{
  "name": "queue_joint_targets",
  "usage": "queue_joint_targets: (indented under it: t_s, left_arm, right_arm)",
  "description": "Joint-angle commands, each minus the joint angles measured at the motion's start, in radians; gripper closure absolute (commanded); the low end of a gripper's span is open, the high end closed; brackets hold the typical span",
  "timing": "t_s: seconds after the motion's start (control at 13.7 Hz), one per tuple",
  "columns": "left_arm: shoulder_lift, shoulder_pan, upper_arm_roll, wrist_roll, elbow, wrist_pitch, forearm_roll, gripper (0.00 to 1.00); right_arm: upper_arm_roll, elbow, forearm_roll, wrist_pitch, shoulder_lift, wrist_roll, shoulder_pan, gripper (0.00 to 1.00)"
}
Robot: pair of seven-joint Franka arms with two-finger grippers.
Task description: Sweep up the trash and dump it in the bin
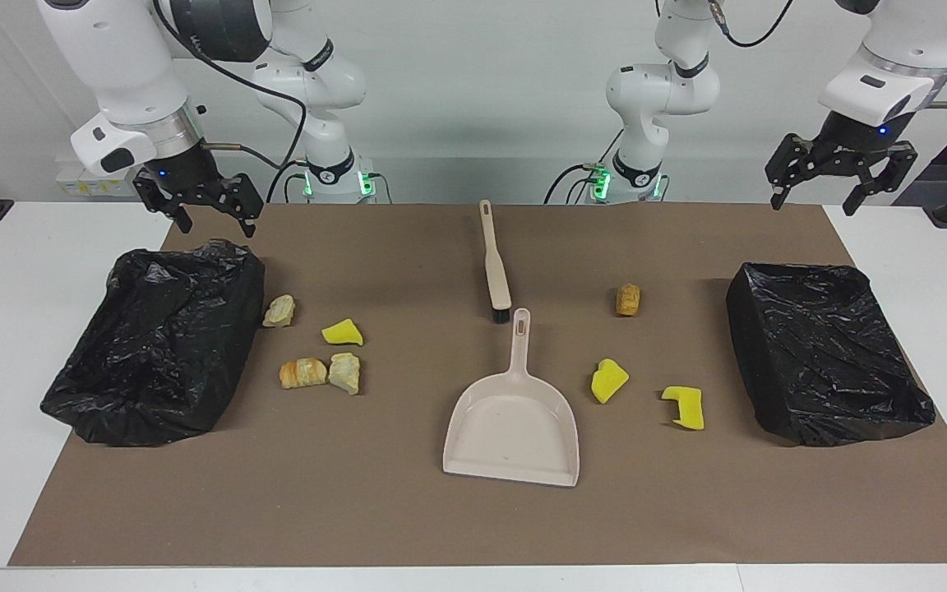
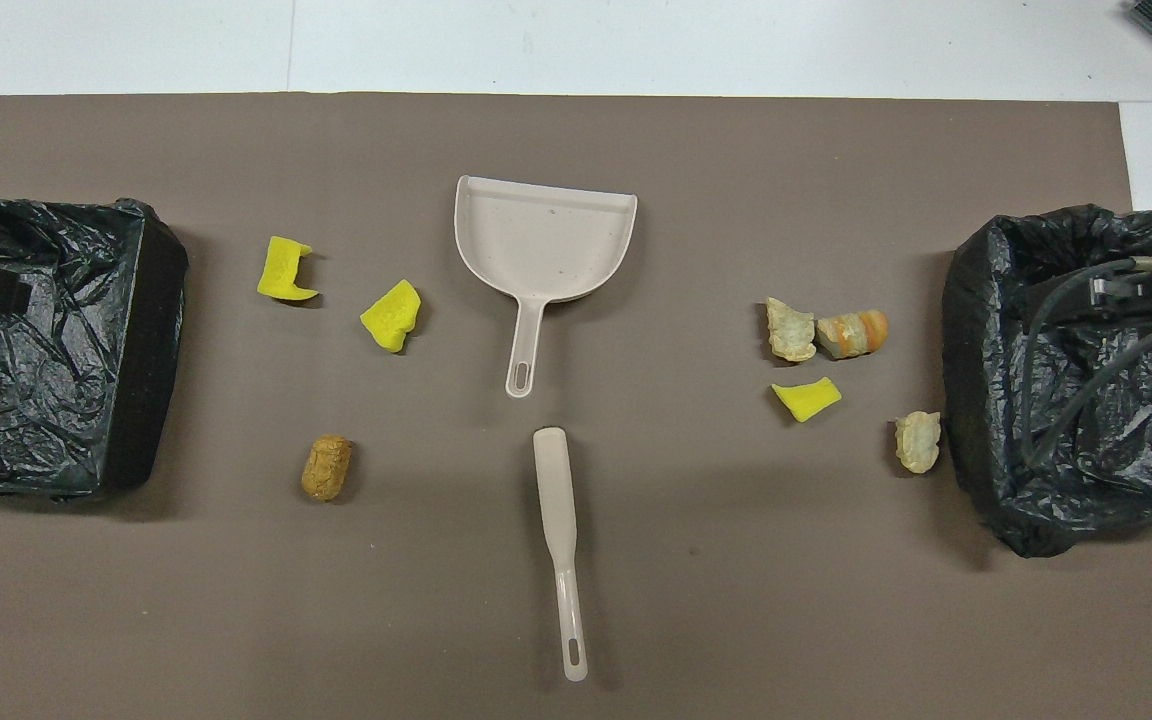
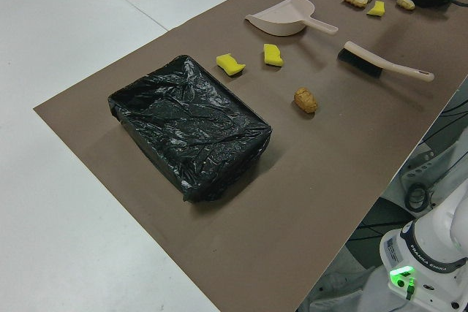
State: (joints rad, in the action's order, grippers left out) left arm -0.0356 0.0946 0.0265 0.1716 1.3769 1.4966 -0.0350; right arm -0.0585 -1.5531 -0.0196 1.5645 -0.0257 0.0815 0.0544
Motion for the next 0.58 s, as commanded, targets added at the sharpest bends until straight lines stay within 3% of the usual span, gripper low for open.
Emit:
queue_joint_targets:
  t_s: [0.0, 0.51]
  left_arm:
    - [-0.001, -0.007, -0.007, -0.011, -0.004, 0.005, -0.016, 0.0]
    - [0.002, -0.006, -0.007, -0.009, 0.001, -0.001, -0.017, 0.0]
  right_arm:
    - [-0.004, -0.019, 0.018, -0.009, 0.015, -0.011, 0.002, 0.0]
    - [-0.007, -0.024, 0.02, -0.014, 0.018, -0.043, -0.001, 0.0]
